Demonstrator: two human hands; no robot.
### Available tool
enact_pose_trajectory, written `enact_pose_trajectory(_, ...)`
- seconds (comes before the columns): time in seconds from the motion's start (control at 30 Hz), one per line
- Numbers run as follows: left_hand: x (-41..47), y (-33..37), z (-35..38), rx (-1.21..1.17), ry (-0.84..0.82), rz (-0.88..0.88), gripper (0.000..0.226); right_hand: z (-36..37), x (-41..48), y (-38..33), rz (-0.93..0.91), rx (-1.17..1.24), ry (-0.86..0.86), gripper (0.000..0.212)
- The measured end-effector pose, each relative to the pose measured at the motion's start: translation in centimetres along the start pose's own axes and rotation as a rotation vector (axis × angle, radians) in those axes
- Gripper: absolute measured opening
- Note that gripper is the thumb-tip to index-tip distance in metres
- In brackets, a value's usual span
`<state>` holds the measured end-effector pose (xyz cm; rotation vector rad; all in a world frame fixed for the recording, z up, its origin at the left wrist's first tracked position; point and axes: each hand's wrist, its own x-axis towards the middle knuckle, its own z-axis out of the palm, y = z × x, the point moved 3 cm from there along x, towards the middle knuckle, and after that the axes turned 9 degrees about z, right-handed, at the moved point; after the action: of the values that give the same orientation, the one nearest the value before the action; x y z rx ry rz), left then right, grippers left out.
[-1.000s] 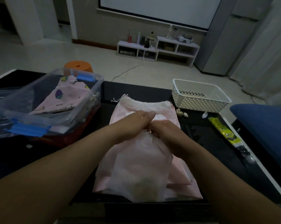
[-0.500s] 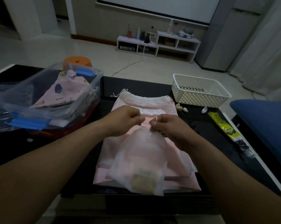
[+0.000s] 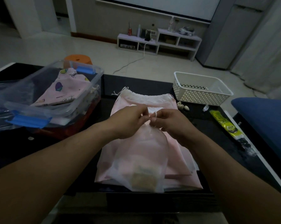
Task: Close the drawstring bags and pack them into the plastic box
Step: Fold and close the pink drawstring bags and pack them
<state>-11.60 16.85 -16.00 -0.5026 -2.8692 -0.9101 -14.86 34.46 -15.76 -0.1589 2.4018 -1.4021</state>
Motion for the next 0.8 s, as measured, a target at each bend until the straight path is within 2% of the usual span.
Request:
enact_pose_trajectory(0.1, 0.1, 0.5, 0.2, -0.072, 0.004, -0.027, 0.017, -0.2, 0.1, 0.1, 0.011, 0.009, 0.008, 0.005)
enact_pose_trajectory(0.3, -0.2, 0.6, 0.4, -0.459, -0.080, -0.193, 0.022, -0.4, -0.3, -0.1, 0.004, -0.075, 0.010, 0.006)
enact_pose_trajectory(0.6, 0.1, -0.3, 0.7, -0.523, -0.020, -0.235, 0.012, -0.1, -0.4, -0.5, -0.006, -0.037, 0.015, 0.006)
enact_pose_trajectory(0.8, 0.1, -0.8, 1.1, -0.595, 0.022, -0.120, 0.011, -0.4, -0.4, -0.4, -0.009, 0.014, -0.016, 0.006)
